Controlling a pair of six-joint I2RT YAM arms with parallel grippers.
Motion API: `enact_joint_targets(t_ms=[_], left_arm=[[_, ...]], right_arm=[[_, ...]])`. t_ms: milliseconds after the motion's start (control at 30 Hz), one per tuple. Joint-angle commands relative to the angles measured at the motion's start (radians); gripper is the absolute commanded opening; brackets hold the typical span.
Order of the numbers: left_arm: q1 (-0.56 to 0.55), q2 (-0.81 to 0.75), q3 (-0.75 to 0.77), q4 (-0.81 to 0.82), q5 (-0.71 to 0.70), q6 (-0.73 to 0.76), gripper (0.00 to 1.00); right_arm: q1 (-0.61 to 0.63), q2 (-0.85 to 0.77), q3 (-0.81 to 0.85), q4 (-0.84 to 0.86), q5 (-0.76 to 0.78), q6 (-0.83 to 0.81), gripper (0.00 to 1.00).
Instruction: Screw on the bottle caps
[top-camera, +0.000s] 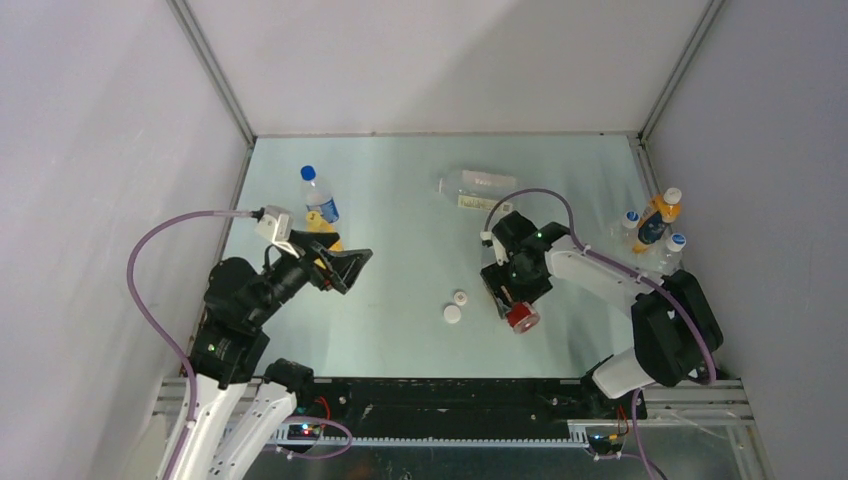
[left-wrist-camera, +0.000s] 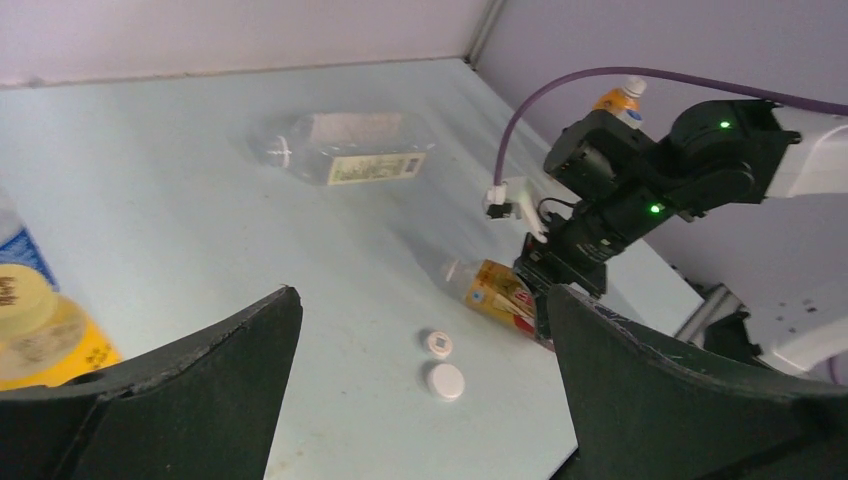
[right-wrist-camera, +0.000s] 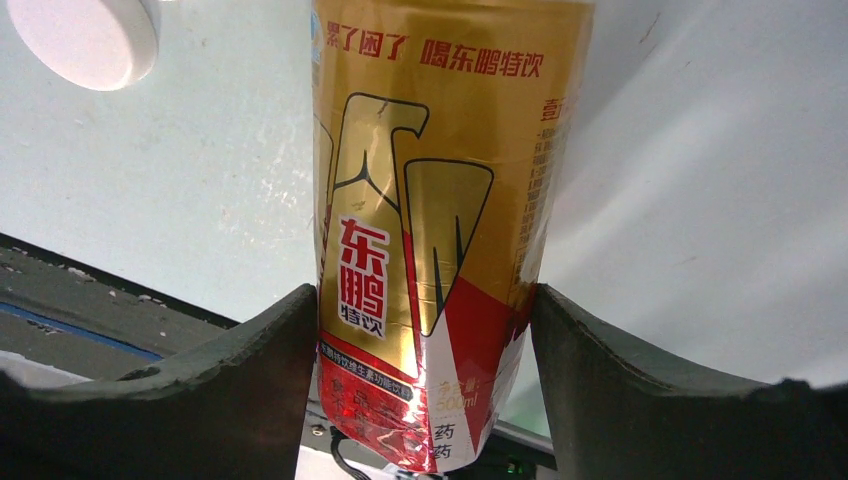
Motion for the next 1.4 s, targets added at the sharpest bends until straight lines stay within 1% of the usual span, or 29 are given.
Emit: enact_joint_targets(t_ms=[0, 100, 133, 167, 267, 300, 433, 533, 733, 867, 1067, 1233, 1367], left_arm=[[-0.005, -0.004, -0.039, 0.095, 0.076, -0.089, 1.00], [-0.005, -0.047, -0.092, 0.181, 0.030, -0.213, 1.00], [-0.005, -0.058, -0.123, 0.205, 0.011, -0.233, 1.00], [-0.005, -0.079, -0.139, 0.243, 0.001, -0.271, 1.00], [-0.006, -0.089, -0.166, 0.273, -0.017, -0.312, 1.00], [-0.005, -0.072, -0.160, 0.258, -0.014, -0.309, 1.00], [-0.005, 0.016, -0.100, 0.187, 0.025, -0.272, 1.00], [-0.005, 0.071, -0.045, 0.104, 0.027, -0.235, 1.00], [-0.015, 0.181, 0.007, 0.053, 0.049, -0.225, 1.00], [-0.045, 0.227, 0.022, 0.038, 0.059, -0.214, 1.00], [-0.111, 0.275, 0.045, -0.001, -0.017, -0.155, 1.00], [-0.138, 0.301, 0.056, -0.012, -0.030, -0.134, 1.00], [-0.158, 0.309, 0.055, -0.014, -0.045, -0.127, 1.00]], right_arm=[[0.013, -0.060, -0.028, 0.057, -0.041, 0.070, 0.52], [0.015, -0.063, -0.054, 0.078, -0.061, 0.091, 0.54], [0.015, -0.061, -0.058, 0.081, -0.065, 0.100, 0.55], [0.016, -0.061, -0.067, 0.090, -0.072, 0.105, 0.58], [0.015, -0.072, -0.087, 0.104, -0.080, 0.126, 0.64], [0.015, -0.074, -0.092, 0.109, -0.082, 0.128, 0.69], [0.010, -0.067, -0.083, 0.122, -0.113, 0.140, 0.80], [0.005, -0.045, -0.050, 0.114, -0.098, 0.154, 0.84], [0.001, -0.013, 0.040, 0.116, -0.043, 0.196, 0.91], [0.004, 0.009, 0.101, 0.118, -0.006, 0.203, 0.92], [0.012, 0.105, 0.218, 0.069, 0.037, 0.145, 0.92], [0.015, 0.158, 0.253, 0.077, -0.027, 0.140, 0.92], [0.035, 0.201, 0.280, 0.082, -0.044, 0.143, 0.92]])
